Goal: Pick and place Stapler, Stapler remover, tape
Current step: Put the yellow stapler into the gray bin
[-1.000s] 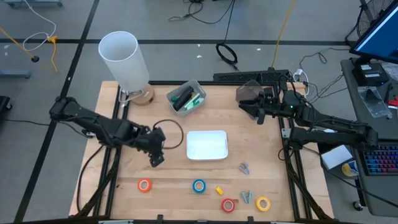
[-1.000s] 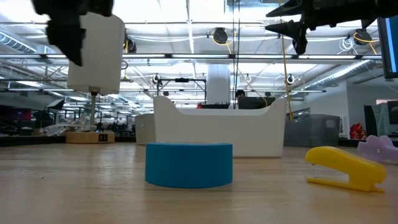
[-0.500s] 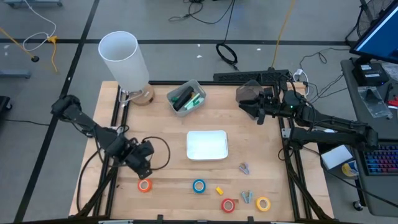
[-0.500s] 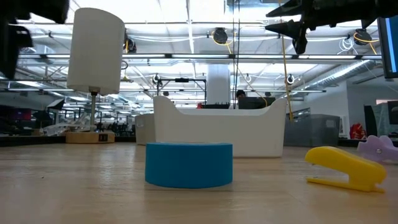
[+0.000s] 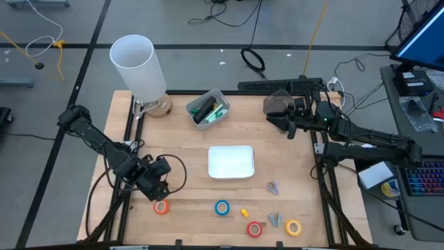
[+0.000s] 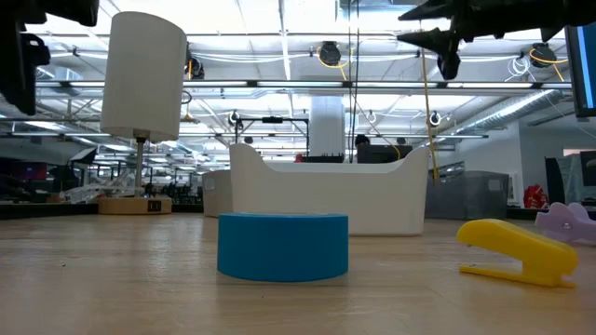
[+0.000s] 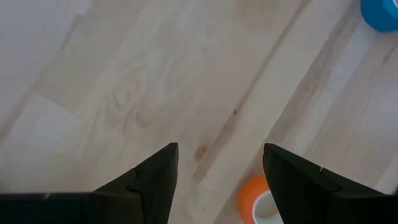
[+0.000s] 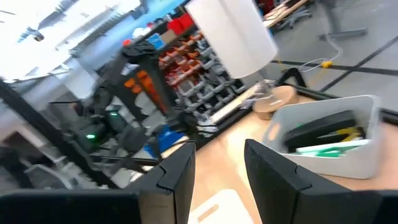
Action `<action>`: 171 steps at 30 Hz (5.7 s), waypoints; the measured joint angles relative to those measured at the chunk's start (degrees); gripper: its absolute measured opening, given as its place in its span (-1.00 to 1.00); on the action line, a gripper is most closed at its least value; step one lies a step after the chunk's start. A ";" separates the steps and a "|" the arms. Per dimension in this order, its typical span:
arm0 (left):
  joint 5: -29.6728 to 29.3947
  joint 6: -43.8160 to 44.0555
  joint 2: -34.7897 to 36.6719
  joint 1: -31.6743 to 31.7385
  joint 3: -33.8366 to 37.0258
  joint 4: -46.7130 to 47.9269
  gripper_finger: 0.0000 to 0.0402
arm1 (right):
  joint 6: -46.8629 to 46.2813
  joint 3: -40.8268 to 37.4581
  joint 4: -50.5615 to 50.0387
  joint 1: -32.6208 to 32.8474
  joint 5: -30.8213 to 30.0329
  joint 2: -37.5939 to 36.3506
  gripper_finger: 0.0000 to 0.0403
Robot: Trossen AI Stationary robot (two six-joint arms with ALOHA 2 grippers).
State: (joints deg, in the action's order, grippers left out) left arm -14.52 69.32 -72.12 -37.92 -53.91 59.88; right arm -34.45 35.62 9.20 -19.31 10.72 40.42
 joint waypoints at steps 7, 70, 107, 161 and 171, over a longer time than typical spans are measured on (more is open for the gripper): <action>-6.14 -0.06 0.00 1.26 0.00 -0.01 0.17 | -0.47 0.00 6.73 8.87 2.55 -0.02 -0.36; 3.12 -41.84 48.63 19.94 39.12 -46.71 -0.32 | -44.06 41.97 -38.20 52.52 -25.45 47.69 -0.35; 2.42 -42.18 48.57 19.94 39.10 -46.42 -0.32 | -78.67 20.77 -19.46 53.00 -10.46 52.06 -0.35; 2.40 -45.42 48.50 19.94 39.06 -44.91 -0.32 | -66.22 40.26 -34.17 50.75 -1.66 61.64 -0.35; 2.38 -44.97 48.50 19.94 39.06 -45.00 -0.32 | -66.77 39.98 -30.34 50.88 -0.05 60.42 -0.35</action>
State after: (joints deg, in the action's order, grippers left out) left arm -12.14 24.35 -23.62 -17.98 -14.85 14.87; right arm -101.22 75.59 -21.14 31.57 10.68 100.85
